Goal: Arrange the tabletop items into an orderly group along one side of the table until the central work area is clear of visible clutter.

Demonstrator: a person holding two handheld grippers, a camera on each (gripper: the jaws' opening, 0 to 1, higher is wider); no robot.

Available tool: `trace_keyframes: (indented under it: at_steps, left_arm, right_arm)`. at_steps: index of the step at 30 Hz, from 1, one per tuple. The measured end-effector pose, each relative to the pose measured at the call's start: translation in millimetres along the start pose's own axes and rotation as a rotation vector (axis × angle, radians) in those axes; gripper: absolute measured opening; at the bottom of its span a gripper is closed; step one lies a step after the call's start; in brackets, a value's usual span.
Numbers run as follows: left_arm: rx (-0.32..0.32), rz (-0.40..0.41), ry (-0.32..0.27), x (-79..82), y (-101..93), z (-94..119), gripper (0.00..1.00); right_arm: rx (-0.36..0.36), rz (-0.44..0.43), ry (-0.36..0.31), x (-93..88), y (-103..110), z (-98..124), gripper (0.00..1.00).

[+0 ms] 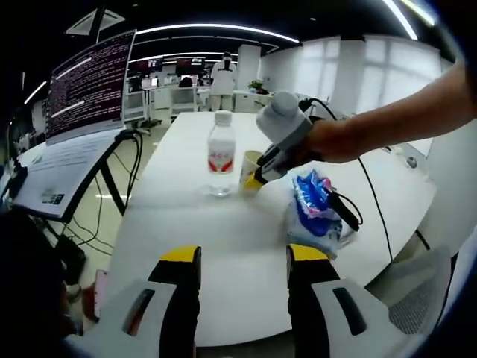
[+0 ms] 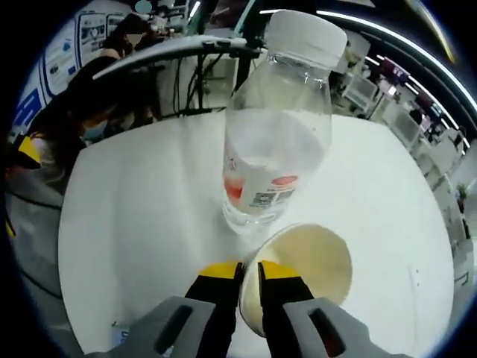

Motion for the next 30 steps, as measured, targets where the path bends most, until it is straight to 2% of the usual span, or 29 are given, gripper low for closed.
trace_keyframes:
  at_steps: [10,22,30]
  left_arm:
    - [-0.008,-0.009,0.003,1.0,-4.7,-1,0.45]
    - [-0.01,-0.016,-0.01,5.4,-6.6,-1,0.45]
    - [-0.025,-0.048,-0.021,9.4,-16.5,0,0.45]
  right_arm:
    - [-0.021,0.048,0.007,4.6,-6,-2,0.14]
    - [-0.028,0.064,-0.014,6.6,-6,16,0.22]
    - [-0.035,0.098,-0.012,5.6,-1,26,0.26]
Point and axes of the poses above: the point that each gripper's makers call its tool centre point, and the gripper's own axes: z roughly backward along the fingers, y roughly to its left, x roughly out of its top, the point moved 8 cm from there along z, roughly backward along the fingers, and after that the axes turned 8 degrees about x, right-handed, at the moved point
